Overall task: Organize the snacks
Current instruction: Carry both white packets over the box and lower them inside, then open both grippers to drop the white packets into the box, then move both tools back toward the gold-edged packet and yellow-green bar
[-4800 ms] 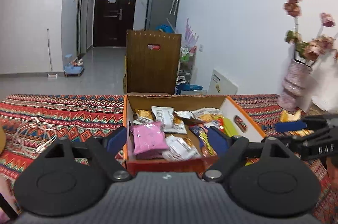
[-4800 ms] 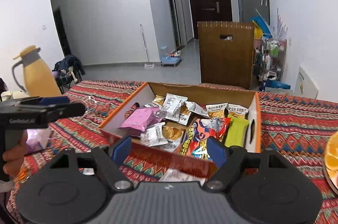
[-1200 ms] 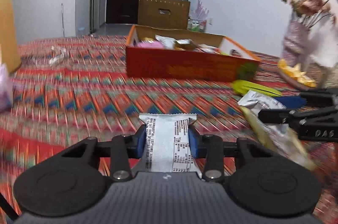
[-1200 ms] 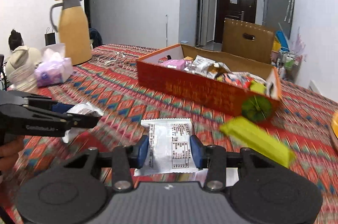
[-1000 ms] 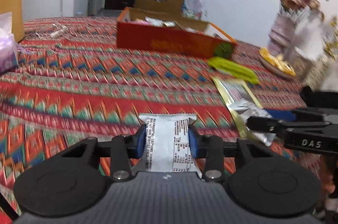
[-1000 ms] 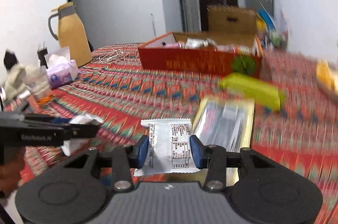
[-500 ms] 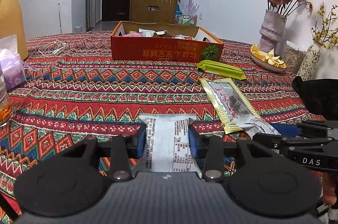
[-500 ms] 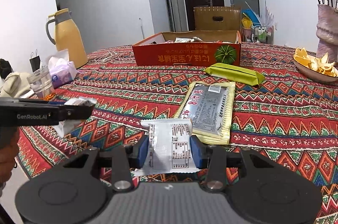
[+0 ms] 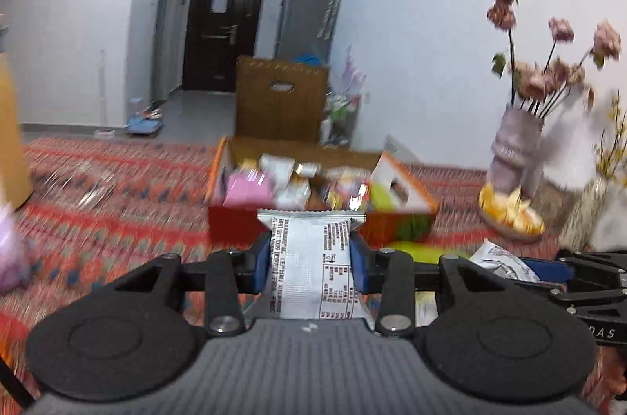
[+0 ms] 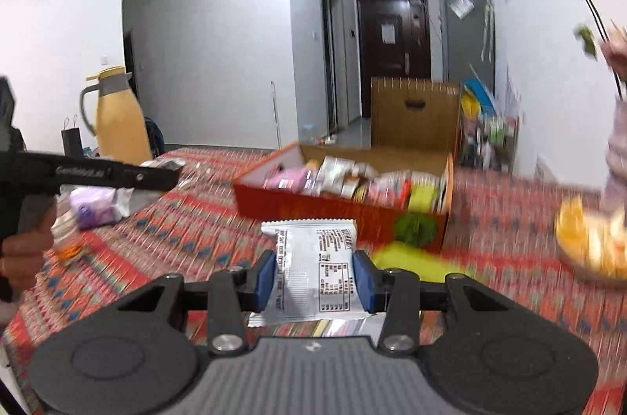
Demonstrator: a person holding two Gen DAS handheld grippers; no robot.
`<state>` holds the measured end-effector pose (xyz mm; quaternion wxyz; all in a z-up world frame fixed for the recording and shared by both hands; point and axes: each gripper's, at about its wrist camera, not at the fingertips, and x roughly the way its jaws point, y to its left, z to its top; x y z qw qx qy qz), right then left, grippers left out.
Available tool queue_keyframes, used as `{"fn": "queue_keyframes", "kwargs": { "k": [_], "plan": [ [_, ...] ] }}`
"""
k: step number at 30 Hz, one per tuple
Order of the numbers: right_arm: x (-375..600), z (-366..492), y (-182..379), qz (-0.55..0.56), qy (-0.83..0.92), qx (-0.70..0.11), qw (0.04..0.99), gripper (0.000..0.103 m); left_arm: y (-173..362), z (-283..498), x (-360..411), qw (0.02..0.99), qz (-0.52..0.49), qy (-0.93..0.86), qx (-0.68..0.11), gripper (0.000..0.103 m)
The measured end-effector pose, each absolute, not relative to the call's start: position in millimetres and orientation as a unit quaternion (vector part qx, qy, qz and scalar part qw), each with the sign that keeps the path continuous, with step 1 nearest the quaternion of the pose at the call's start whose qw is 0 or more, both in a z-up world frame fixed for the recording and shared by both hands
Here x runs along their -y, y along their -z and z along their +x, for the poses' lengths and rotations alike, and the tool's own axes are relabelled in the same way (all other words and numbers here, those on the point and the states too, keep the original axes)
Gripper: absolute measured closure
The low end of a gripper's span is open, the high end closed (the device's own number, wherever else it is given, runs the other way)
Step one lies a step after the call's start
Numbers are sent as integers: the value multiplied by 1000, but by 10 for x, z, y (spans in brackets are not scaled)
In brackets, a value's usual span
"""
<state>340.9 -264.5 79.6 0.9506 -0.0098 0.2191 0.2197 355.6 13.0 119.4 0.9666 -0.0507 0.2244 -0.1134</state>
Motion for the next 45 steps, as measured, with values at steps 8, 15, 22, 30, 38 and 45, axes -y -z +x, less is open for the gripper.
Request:
{"fn": "queue_keyframes", "kwargs": {
  "k": [8, 15, 22, 30, 38, 45],
  "plan": [
    [2517, 4805, -1068, 0, -230, -220, 948, 62, -1341, 4903, -60, 966, -73, 113, -219, 63],
    [2226, 6034, -766, 24, -219, -293, 930, 62, -1015, 5898, 59, 959, -81, 122, -244, 63],
    [1813, 6676, -345, -7, -196, -349, 916, 61, -536, 6452, 99, 946, -94, 112, -288, 63],
    [1555, 6719, -84, -29, -195, -353, 915, 46, -298, 6547, 31, 940, -100, 109, -308, 43],
    [1870, 6381, -361, -40, -187, -333, 923, 34, -662, 6231, -157, 951, -99, 104, -274, 27],
    [2423, 5711, -766, -22, -168, -300, 939, 31, -1084, 5525, -145, 959, -63, 107, -254, 19]
  ]
}}
